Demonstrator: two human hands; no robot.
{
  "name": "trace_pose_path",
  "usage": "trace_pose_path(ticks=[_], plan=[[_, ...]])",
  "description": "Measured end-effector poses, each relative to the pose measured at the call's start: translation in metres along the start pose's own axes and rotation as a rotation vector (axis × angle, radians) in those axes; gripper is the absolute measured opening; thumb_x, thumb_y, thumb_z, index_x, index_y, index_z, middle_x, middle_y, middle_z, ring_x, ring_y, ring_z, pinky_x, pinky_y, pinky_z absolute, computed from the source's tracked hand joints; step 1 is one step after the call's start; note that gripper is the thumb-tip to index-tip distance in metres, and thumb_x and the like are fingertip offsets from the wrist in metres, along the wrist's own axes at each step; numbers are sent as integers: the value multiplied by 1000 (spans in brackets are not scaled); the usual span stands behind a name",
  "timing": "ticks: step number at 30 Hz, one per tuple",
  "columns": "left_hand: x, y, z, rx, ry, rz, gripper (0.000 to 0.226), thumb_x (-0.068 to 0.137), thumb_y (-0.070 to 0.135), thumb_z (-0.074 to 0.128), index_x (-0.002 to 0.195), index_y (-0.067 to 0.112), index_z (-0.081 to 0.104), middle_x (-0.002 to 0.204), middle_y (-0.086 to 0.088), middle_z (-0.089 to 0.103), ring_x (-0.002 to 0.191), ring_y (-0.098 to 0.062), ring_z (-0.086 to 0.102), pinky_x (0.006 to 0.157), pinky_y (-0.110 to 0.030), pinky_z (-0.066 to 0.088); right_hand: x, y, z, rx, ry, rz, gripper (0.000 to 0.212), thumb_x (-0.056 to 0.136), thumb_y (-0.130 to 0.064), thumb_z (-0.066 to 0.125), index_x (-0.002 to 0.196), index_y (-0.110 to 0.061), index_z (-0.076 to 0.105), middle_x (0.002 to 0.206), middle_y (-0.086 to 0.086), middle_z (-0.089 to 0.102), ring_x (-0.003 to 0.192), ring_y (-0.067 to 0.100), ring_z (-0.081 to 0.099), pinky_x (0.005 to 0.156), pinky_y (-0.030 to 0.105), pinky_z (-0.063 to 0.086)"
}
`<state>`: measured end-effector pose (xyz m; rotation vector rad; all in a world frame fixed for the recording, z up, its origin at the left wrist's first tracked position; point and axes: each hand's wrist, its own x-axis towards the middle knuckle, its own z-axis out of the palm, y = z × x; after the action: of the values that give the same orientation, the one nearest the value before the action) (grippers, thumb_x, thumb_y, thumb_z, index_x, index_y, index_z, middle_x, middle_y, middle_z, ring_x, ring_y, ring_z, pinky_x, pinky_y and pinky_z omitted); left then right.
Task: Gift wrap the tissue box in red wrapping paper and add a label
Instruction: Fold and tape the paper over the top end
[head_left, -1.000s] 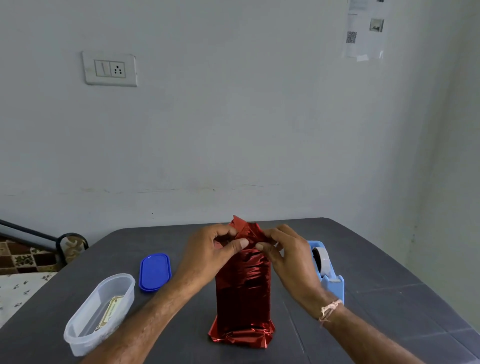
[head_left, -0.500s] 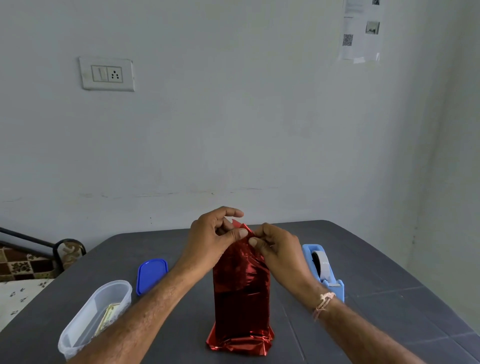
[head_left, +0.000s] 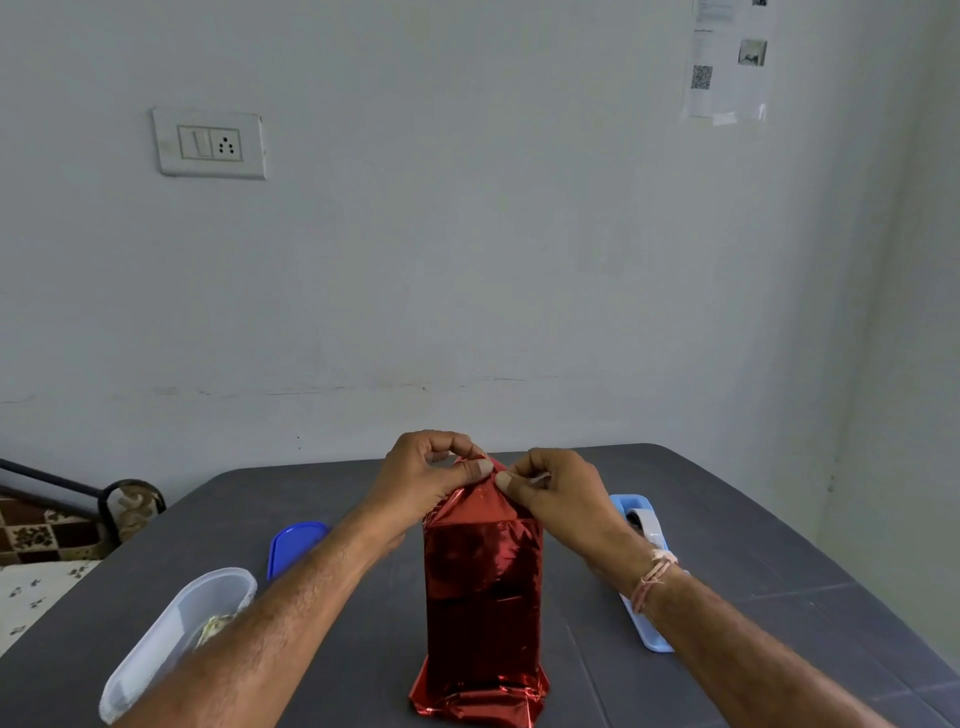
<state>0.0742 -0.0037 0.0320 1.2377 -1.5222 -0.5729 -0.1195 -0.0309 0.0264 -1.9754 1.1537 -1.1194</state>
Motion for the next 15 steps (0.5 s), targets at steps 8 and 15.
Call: trace_pose_path(ticks=[8,15], plan=[[0,-7,5,-216,32,-128,18,79,22,86,93,13,81,107,3,78,101,-12,74,92,-29,56,6,-2,1,-8,-23,-8,27,91,-35,76,72,-16,77,70,0,75,64,6,67,69,26,59],[-6,-8,6,-265,54,-117,15,83,13,83,94,5,79,94,3,80,84,-4,75,68,-10,53,15,-5,-8,66,-147,34,35,86,-40,81,74,-8,76,64,-2,70,62,6,63,64,21,52]])
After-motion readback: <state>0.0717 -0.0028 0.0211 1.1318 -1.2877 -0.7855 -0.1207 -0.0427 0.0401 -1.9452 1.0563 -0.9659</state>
